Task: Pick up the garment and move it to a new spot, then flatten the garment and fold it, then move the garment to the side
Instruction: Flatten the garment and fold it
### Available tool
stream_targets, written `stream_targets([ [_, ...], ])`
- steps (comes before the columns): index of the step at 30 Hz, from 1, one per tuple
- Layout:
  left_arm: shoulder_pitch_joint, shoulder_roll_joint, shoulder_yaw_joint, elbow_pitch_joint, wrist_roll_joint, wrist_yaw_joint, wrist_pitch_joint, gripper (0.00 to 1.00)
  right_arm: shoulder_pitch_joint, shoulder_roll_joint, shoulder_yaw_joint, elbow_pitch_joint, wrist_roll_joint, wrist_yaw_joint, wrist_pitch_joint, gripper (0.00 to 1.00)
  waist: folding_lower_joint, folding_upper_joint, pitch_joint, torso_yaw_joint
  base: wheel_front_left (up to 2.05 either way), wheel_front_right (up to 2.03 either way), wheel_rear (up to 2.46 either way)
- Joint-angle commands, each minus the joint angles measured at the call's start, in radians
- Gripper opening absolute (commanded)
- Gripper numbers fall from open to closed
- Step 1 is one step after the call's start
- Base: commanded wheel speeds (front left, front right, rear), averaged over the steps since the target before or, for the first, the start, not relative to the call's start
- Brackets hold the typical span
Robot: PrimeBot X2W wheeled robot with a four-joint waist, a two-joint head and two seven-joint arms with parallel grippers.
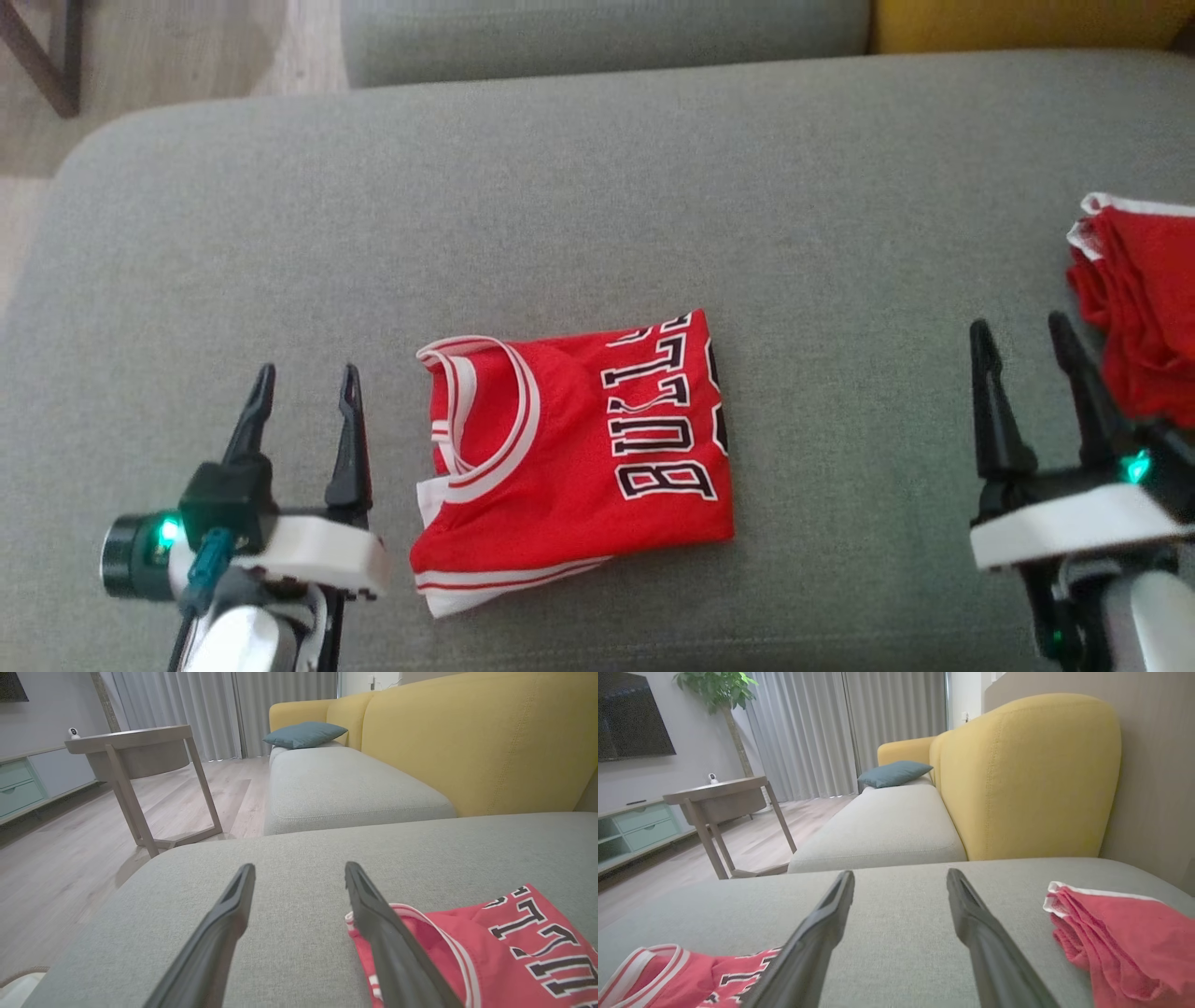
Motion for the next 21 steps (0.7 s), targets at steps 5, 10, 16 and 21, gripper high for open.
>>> stream_targets([
  [5,0.009,0.037,0.041,-0.040,-0.012,0.011,0.016,1.00,0.050,0.022,0.001,-0.089,-0.041,0.007,0.042,1.00,0.0000,-0.0001,-0.046,-0.003,0.00,0.00,0.00],
  [10,0.044,0.051,0.040,-0.050,-0.018,0.015,0.026,1.00,0.098,0.045,-0.007,-0.134,-0.055,0.007,0.078,1.00,0.0000,-0.0001,-0.076,-0.001,0.00,0.00,0.00],
  [16,0.061,0.056,0.036,-0.051,-0.022,0.018,0.031,1.00,0.127,0.057,-0.014,-0.157,-0.051,0.007,0.109,1.00,0.0000,-0.0001,-0.091,0.004,0.00,0.00,0.00],
  [21,0.064,0.060,0.033,-0.052,-0.024,0.020,0.034,1.00,0.136,0.063,-0.015,-0.169,-0.053,0.007,0.122,1.00,0.0000,-0.0001,-0.090,0.005,0.00,0.00,0.00],
])
